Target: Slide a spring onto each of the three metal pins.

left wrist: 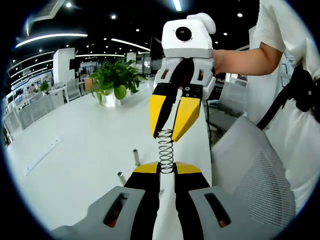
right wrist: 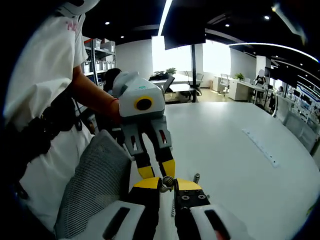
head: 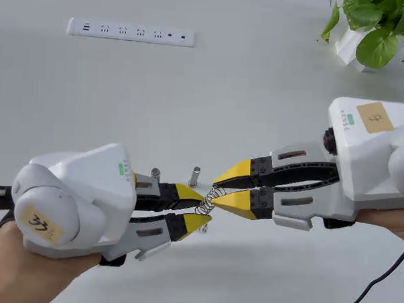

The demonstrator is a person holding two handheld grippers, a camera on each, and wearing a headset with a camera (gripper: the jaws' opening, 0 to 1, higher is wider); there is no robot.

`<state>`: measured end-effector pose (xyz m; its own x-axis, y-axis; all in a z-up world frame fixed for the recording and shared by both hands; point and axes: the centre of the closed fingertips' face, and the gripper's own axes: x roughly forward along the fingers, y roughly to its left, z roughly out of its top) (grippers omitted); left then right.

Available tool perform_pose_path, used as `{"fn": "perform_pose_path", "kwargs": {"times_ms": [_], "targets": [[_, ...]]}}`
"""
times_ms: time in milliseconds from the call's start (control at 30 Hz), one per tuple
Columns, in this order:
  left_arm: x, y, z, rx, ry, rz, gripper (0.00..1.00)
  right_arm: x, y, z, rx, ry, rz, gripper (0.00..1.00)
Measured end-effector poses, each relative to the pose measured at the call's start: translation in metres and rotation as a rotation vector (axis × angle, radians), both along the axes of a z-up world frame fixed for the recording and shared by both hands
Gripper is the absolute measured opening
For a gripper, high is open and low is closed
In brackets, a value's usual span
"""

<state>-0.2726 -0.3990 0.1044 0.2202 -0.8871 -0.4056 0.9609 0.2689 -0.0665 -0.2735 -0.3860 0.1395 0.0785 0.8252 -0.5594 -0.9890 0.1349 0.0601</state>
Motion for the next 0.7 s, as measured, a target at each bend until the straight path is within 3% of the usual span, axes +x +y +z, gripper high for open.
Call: {"fn": "perform_pose_path", "kwargs": {"times_ms": [200, 500, 633, 700], "targets": [[-0.0002, -0.0001, -0.0001, -0.001, -0.003, 0.001, 0.07, -0.0002, 0.0001, -0.0004, -0.013, -0.011, 0.009, 0.06], [0.0009, 0.0007, 0.0003, -0.008, -0.003, 0.008, 0.07, 0.0012, -0.0019, -0.0002, -0.009, 0.022, -0.005, 0.07], [-0.0001, -0.0001, -0.0007, -0.007, -0.003, 0.005, 0.07, 0.0046, -0.004, 0.0036, -0.009, 0.043, -0.013, 0.15], [-0.0003, -0.0006, -0.0006, -0.009, -0.002, 0.004, 0.06, 0.0033, -0.0064, 0.0034, -0.04, 0.04, 0.022, 0.16]]}}
